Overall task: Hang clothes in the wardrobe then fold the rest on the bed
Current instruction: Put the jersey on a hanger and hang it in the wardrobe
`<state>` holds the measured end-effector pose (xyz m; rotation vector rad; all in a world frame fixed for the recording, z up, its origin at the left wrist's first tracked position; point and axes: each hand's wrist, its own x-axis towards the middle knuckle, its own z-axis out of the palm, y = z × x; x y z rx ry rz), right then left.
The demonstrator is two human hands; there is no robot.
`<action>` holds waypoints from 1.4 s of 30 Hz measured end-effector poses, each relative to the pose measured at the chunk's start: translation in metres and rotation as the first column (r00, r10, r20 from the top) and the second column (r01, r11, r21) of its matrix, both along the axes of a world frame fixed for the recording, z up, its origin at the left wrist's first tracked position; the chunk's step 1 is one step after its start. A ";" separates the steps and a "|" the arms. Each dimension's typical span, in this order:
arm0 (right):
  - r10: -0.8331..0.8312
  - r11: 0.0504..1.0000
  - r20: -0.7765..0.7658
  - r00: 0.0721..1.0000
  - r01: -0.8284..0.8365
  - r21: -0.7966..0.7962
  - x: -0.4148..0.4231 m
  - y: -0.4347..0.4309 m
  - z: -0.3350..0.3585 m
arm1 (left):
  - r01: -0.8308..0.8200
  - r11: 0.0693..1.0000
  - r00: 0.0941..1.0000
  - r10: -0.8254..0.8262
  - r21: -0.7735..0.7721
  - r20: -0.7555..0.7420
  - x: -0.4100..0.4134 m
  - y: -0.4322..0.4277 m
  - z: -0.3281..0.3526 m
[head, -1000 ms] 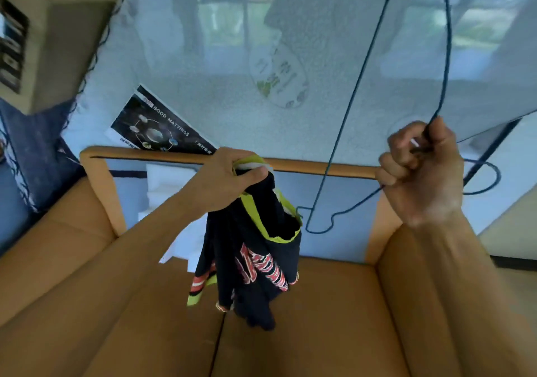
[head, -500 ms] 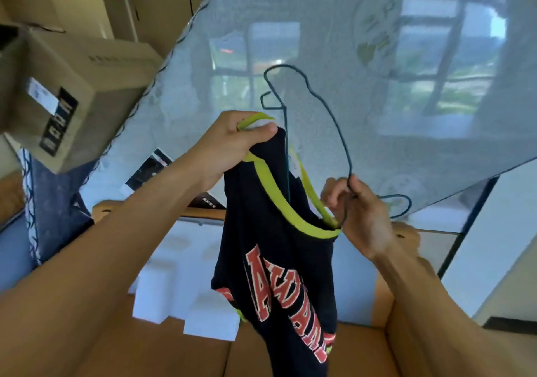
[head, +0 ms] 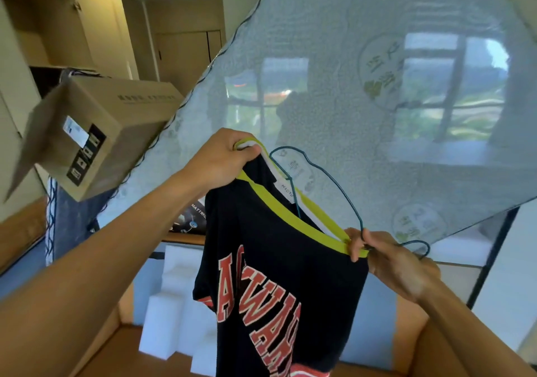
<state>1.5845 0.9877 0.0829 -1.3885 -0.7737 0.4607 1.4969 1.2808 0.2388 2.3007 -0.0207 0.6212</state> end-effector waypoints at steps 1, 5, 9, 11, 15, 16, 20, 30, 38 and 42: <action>-0.011 1.000 0.022 1.000 0.011 0.001 -0.001 0.000 0.000 | -0.014 1.000 1.000 0.014 0.000 0.008 0.002 0.002 -0.001; -0.004 0.996 0.036 0.999 0.001 0.088 -0.005 -0.004 -0.001 | -0.084 0.996 0.995 0.086 -0.039 0.056 0.006 0.008 -0.007; -0.065 0.998 0.124 0.990 0.062 0.030 -0.014 -0.002 0.007 | -0.042 0.998 0.998 0.044 -0.055 0.047 0.005 0.010 -0.006; -0.112 0.990 0.220 0.969 0.128 -0.063 -0.016 -0.002 0.012 | 0.022 0.999 0.999 -0.021 -0.044 0.037 0.003 0.005 0.000; 0.014 0.943 0.337 0.942 0.099 -0.317 -0.021 -0.002 0.029 | 0.172 0.983 0.985 -0.171 0.065 -0.017 -0.003 -0.006 0.007; 0.060 0.928 0.339 0.939 0.073 -0.366 -0.023 0.000 0.034 | 0.200 0.975 0.980 -0.197 0.096 -0.037 -0.003 -0.011 0.008; 0.114 0.924 0.446 0.888 0.070 -0.376 -0.030 0.017 0.052 | 0.280 0.928 0.959 -0.260 0.245 -0.110 0.000 -0.039 -0.004; -0.202 0.924 0.575 0.793 0.349 -0.156 -0.034 0.000 0.091 | 0.351 0.866 0.934 -0.351 0.355 -0.069 -0.011 -0.035 -0.048; -0.357 0.808 0.681 0.639 0.577 -0.119 -0.030 -0.058 0.100 | 0.058 0.956 0.948 -0.144 0.288 0.285 -0.011 -0.021 -0.057; -0.408 0.758 0.772 0.487 0.653 -0.012 -0.041 -0.068 0.095 | -0.023 0.966 0.910 -0.087 0.259 0.405 -0.012 -0.032 -0.053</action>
